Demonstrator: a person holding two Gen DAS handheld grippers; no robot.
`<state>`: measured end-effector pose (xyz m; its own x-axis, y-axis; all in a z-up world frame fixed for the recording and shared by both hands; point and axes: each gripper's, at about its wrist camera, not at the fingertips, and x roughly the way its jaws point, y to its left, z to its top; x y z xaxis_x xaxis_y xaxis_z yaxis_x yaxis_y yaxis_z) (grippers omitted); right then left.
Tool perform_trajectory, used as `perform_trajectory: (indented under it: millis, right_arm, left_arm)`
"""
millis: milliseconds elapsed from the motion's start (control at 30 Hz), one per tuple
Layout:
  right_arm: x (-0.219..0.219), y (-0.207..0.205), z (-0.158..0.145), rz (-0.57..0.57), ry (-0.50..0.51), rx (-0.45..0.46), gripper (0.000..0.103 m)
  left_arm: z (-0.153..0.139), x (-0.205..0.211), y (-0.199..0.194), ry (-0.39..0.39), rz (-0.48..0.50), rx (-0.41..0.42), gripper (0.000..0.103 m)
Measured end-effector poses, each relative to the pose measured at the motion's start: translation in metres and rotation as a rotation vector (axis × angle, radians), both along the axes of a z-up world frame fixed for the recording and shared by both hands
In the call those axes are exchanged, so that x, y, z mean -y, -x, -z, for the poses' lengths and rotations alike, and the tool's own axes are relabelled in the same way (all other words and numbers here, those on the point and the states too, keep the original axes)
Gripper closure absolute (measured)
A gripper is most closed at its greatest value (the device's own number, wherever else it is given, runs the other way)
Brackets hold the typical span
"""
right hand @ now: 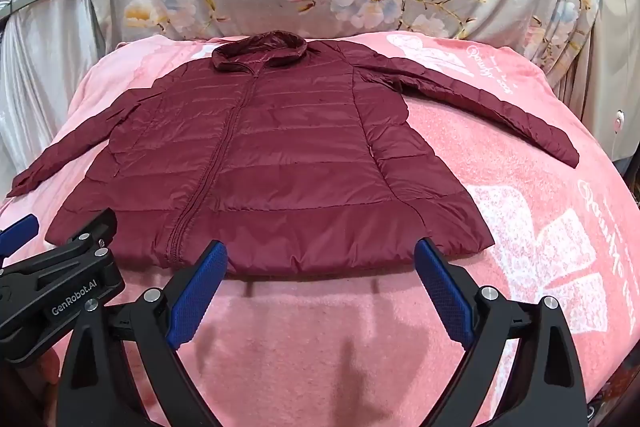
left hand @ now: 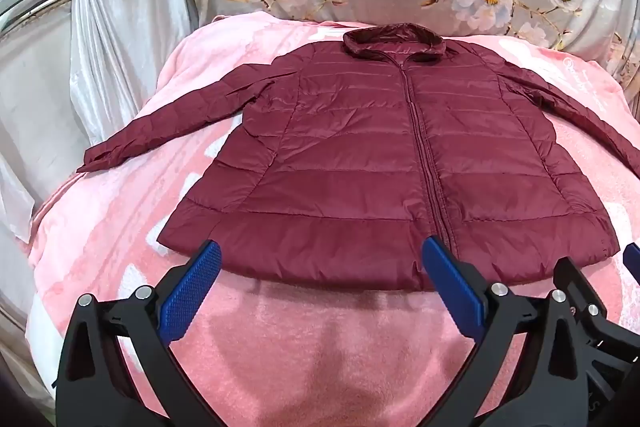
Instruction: Fold large clothes
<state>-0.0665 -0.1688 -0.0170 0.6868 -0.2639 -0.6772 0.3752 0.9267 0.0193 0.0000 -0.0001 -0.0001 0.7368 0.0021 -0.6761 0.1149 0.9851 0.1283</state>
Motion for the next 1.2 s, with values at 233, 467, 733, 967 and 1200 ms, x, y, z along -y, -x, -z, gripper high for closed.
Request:
perform_trajectory:
  millis: [233, 467, 733, 967, 1200]
  right_arm:
    - [0.0023, 0.0005, 0.0017, -0.002, -0.006, -0.005, 0.01]
    - [-0.0046, -0.0017, -0.0021, -0.009, 0.0, -0.008, 0.01]
    - [-0.0034, -0.0005, 0.0034, -0.01, -0.004, -0.008, 0.01]
    - [-0.0031, -0.0008, 0.0033, -0.011, -0.008, -0.008, 0.01]
    - [-0.003, -0.0007, 0.0019, -0.011, -0.009, -0.008, 0.01]
  left_arm:
    - [0.0001, 0.0008, 0.0017, 0.002, 0.003, -0.002, 0.005]
    - [0.0033, -0.0039, 0.0043, 0.0, -0.003, -0.005, 0.005]
    - [0.0076, -0.0052, 0.0028, 0.004, 0.003, -0.004, 0.005]
    - [0.0087, -0.0008, 0.0016, 0.0, -0.004, -0.013, 0.005]
    - [0.0089, -0.0007, 0.0021, -0.001, -0.004, -0.012, 0.005]
